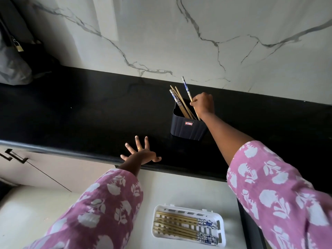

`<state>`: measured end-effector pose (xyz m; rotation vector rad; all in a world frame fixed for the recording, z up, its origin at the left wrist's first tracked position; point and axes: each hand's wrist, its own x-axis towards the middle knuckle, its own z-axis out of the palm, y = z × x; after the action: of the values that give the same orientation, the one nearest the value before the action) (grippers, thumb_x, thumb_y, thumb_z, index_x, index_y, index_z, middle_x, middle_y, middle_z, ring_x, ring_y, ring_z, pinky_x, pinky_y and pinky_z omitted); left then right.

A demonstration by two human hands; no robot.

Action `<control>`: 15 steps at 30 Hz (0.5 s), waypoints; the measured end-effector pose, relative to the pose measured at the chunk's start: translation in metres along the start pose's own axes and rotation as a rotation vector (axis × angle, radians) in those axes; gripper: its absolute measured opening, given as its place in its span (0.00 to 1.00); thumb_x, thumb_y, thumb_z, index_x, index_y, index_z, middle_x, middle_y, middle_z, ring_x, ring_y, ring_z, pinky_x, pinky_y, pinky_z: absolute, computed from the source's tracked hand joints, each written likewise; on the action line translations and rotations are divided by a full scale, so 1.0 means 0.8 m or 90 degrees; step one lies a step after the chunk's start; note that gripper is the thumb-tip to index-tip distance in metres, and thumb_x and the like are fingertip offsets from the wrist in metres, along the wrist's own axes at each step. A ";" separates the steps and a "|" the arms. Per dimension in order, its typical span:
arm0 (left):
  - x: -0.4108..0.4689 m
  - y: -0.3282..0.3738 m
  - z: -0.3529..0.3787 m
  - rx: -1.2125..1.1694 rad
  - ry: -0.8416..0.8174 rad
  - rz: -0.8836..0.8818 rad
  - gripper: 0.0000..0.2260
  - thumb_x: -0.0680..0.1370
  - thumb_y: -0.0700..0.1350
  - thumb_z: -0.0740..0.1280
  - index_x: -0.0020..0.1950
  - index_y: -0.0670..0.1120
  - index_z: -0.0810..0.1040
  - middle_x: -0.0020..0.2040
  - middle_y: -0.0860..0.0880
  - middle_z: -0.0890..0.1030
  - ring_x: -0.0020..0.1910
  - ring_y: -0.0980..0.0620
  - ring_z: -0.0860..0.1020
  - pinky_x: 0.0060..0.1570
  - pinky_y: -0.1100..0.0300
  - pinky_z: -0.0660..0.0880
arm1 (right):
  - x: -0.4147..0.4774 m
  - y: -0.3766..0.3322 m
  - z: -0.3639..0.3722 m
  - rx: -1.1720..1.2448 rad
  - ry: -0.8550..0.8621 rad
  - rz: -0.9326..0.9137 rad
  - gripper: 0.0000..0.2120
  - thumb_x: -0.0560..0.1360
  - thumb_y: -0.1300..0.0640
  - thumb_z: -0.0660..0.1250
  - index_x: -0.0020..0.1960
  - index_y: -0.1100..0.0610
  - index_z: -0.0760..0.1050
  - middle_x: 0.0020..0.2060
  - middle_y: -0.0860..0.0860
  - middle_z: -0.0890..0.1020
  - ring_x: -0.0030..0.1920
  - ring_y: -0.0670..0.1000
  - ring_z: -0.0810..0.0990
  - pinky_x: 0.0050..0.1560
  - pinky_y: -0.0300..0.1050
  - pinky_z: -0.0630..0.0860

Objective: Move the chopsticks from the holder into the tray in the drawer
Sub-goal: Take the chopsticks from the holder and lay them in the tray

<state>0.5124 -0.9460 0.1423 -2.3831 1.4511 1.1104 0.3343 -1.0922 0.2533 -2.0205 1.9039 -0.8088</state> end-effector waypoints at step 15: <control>-0.009 -0.005 0.005 -0.025 0.043 0.026 0.44 0.72 0.65 0.63 0.74 0.60 0.34 0.74 0.52 0.28 0.72 0.34 0.31 0.66 0.29 0.42 | -0.033 -0.017 -0.107 0.079 0.164 -0.268 0.10 0.71 0.63 0.72 0.51 0.66 0.82 0.45 0.61 0.85 0.44 0.55 0.83 0.46 0.40 0.77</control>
<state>0.5120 -0.9367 0.1430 -2.4509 1.5206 1.0869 0.2991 -1.0483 0.3247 -2.3662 1.5083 -1.3115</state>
